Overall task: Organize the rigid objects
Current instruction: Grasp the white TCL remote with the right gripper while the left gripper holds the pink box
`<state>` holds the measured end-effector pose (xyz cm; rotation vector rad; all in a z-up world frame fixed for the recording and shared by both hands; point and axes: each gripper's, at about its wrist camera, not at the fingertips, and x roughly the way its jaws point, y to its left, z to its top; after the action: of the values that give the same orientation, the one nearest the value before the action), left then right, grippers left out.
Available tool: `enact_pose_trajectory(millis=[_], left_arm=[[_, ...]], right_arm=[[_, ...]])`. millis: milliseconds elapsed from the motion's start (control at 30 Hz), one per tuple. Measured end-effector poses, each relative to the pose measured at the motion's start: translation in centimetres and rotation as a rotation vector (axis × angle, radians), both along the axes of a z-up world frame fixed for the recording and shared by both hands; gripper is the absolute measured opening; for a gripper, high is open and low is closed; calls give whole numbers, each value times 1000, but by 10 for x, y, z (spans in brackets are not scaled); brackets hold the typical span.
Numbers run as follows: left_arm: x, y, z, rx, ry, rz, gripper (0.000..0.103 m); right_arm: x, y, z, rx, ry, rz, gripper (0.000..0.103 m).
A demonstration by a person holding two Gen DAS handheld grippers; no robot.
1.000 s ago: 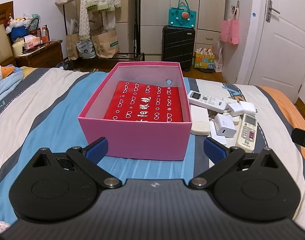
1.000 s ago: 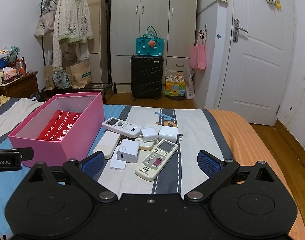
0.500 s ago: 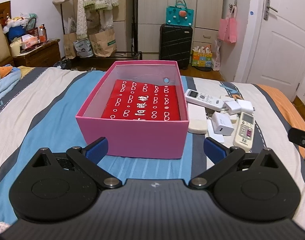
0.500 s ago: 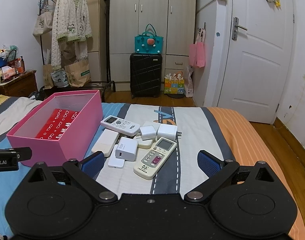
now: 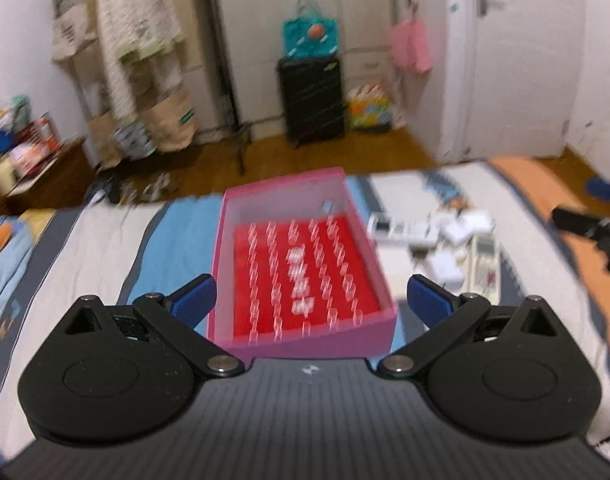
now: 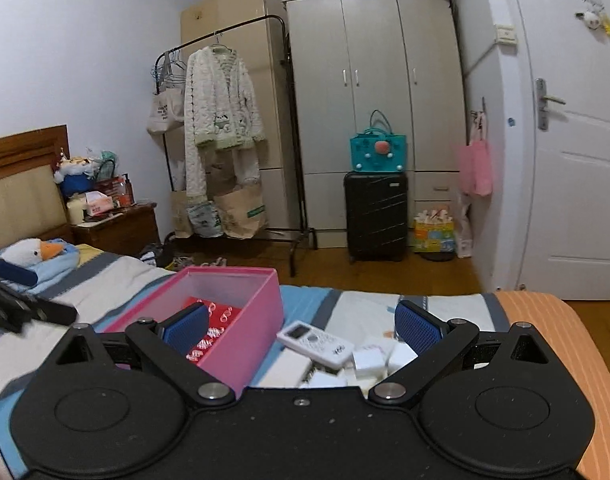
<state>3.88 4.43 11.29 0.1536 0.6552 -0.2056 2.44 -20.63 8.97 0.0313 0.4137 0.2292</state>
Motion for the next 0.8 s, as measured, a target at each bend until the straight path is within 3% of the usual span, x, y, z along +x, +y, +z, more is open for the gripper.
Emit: enact_pose_trajectory(millis=[133,233,400,633,733,800], left_arm=[[33,27,19,-72,71,8,103],[60,44,14,-54,78,34,103],[106,64,-15,-76,66,13,102],[160,93,-61,-143,218,21,99],[164,106,-87,-147,255,7,95],[165,113,-103,-147,274,24,83]], right_arm=[[38,5,14,-45,95,105,101],[67,10,17,-77,158,169,101],[106,24,11,-166,262,243,100],[146,51,-9,-279,322,373,96],[161,58,-18,-329,351,445,89],[170,62,-26,-394,375,481,87]])
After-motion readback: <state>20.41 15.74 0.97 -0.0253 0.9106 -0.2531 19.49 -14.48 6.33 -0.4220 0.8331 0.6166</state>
